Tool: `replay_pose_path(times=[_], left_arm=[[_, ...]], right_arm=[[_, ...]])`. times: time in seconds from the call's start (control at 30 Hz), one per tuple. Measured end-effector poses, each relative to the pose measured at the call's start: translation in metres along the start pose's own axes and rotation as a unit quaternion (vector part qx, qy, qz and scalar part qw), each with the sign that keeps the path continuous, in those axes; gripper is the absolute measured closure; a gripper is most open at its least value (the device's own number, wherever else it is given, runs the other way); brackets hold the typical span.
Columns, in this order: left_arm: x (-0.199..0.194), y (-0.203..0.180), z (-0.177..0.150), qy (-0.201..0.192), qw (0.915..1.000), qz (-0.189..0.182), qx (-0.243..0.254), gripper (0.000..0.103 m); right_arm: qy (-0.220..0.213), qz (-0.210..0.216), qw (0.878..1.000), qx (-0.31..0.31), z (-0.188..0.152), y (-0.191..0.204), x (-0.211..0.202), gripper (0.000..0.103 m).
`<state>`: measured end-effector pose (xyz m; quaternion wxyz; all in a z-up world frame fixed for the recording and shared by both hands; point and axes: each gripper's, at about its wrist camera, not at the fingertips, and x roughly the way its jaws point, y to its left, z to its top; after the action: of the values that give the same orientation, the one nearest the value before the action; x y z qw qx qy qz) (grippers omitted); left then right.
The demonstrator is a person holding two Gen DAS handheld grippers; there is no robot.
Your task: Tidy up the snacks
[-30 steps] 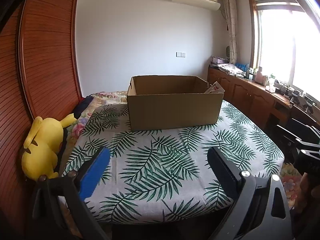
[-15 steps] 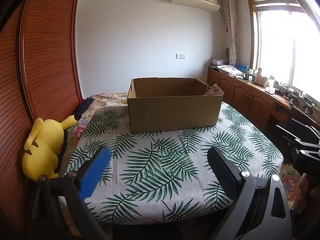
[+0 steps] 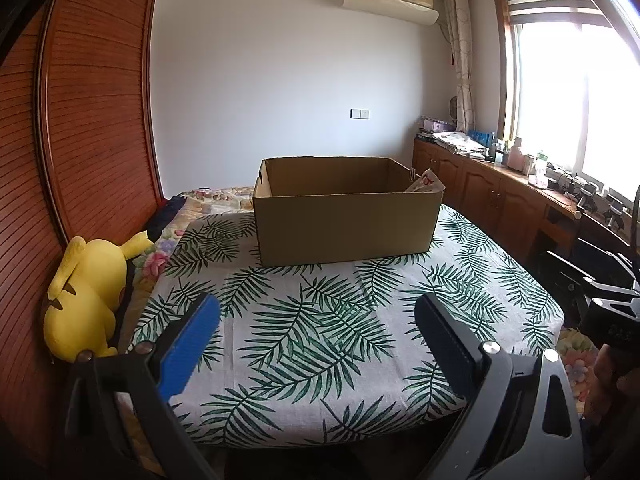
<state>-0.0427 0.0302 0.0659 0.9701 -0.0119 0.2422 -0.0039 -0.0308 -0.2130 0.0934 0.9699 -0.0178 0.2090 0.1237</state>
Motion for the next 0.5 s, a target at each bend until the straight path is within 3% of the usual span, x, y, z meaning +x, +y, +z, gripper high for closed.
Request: replay_pose_path(times=[0.5], left_arm=[[0.0039, 0.0021, -0.0024, 0.007, 1.0, 0.001, 0.002, 0.004]], right_arm=[[0.0, -0.001, 1.0, 0.0, -0.0001, 0.0001, 0.0015, 0.004]])
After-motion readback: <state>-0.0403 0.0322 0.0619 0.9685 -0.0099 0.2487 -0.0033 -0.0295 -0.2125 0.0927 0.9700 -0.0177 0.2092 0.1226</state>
